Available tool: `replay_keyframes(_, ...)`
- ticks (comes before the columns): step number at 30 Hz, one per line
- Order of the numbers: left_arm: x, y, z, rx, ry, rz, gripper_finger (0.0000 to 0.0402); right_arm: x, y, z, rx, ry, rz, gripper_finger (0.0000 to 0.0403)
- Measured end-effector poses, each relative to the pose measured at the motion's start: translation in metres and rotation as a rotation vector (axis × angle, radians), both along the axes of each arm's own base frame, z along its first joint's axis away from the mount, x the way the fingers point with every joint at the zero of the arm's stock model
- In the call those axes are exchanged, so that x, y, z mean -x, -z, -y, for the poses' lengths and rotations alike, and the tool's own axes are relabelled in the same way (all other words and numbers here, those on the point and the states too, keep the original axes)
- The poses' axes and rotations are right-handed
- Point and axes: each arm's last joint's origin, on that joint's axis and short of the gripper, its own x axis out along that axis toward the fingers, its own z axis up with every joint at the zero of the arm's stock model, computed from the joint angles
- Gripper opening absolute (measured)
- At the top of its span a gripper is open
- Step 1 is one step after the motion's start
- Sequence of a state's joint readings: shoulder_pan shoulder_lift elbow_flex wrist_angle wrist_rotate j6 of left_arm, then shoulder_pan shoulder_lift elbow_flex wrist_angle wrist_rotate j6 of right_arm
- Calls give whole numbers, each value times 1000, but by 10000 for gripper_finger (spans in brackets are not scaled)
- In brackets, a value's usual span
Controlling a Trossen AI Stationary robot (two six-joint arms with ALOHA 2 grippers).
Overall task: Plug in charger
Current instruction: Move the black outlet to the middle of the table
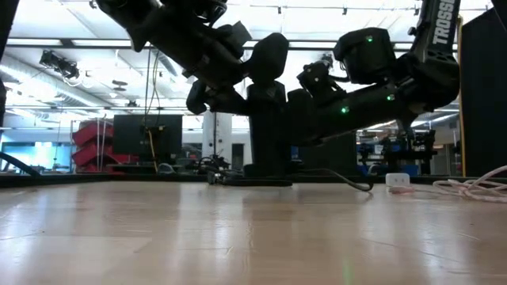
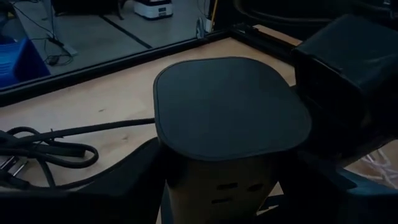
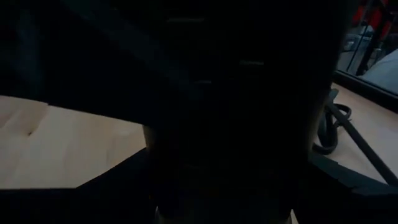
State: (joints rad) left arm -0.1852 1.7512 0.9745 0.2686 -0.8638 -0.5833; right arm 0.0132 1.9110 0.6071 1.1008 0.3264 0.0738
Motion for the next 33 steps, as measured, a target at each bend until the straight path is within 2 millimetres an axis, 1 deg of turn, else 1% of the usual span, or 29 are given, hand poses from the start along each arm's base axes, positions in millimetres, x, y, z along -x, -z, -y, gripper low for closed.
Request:
replay_keyframes(6,0,1,0,-11,13,-19,265,0,2,0,4,-8,-28,250)
replay_keyframes(11,1,2,1,-44,80,-88,283,1,5,-2,6,-84,-78,250)
replay_keyframes(16,7,-10,3,-85,168,-141,285,6,3,5,10,-198,-117,246)
replay_keyframes(18,10,-19,4,-107,176,-141,285,12,3,11,1,-240,-135,242)
replay_keyframes(21,14,-31,4,-135,172,-125,285,22,-3,22,-3,-289,-124,242)
replay_keyframes(24,16,-37,3,-178,171,-138,286,33,-2,33,-16,-350,-139,241)
replay_keyframes(26,17,-39,2,-193,170,-141,286,37,0,37,-31,-384,-143,241)
replay_keyframes(29,17,-39,2,-194,171,-144,286,38,1,38,-38,-389,-145,240)
replay_keyframes(33,17,-39,2,-212,179,-161,286,37,0,33,-34,-406,-142,240)
